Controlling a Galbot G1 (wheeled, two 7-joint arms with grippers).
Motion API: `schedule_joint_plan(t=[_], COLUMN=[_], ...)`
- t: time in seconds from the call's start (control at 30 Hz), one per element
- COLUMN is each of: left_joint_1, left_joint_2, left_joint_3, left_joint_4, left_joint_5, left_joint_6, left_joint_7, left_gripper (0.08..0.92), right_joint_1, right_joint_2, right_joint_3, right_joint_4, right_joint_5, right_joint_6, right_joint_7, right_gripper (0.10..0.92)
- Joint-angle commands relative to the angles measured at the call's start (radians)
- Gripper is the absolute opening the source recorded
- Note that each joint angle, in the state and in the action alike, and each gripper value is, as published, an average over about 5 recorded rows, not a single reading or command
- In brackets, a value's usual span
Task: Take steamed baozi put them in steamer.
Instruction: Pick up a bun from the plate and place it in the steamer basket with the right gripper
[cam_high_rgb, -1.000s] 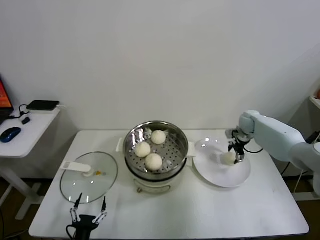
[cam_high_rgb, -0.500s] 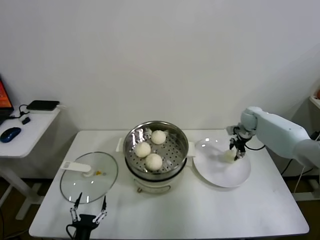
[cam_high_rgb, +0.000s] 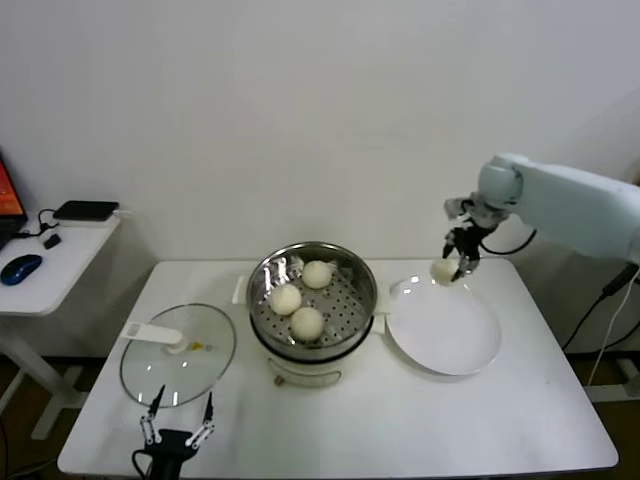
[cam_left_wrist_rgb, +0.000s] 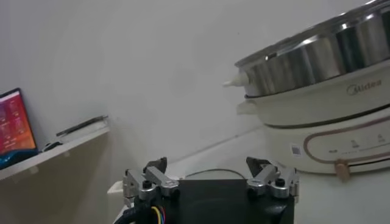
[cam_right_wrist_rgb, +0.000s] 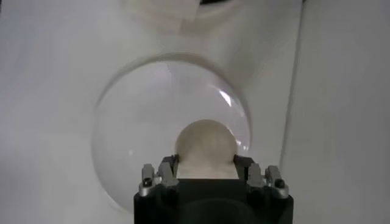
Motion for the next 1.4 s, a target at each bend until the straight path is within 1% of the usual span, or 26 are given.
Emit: schedule_joint_plan(t=[0.03,0.17,0.4,0.63,0.9,1.4], left_joint_1=[0.002,0.000,0.000,0.002,-0.007,-0.028], left_joint_2=[-0.048,-0.047,-0.048,-0.049,-0.049,-0.048], left_joint_3=[0.003,0.005,0.002,-0.006,-0.011,-0.013], left_joint_4=[-0.011,-0.017,-0.027,-0.031,-0.015,0.004], left_joint_5=[0.001,0.000,0.000,-0.004,-0.004,-0.005], left_joint_6=[0.000,0.002,0.003,0.002,0.004,0.008], left_joint_7=[0.001,0.002,0.004,0.003,0.004,0.004], left_gripper=[0.823,0.823,0.823,0.823,0.823,0.823], right_joint_1=[0.333,0.342,0.273,0.133,-0.027,-0.079], right_joint_2=[0.075,0.126,0.208,0.247,0.259,0.261], right_joint_3=[-0.183,-0.157,-0.099,-0.047,0.027,0.043], right_joint_4=[0.210,0.259,0.272,0.221,0.198,0.183], right_joint_5=[0.343,0.373,0.383,0.301,0.200,0.152], right_joint_6=[-0.089,-0.124,-0.170,-0.193,-0.207,-0.203], right_joint_7=[0.000,0.024,0.070,0.111,0.147,0.152], right_gripper=[0.628,0.628,0.628,0.628,0.628,0.628])
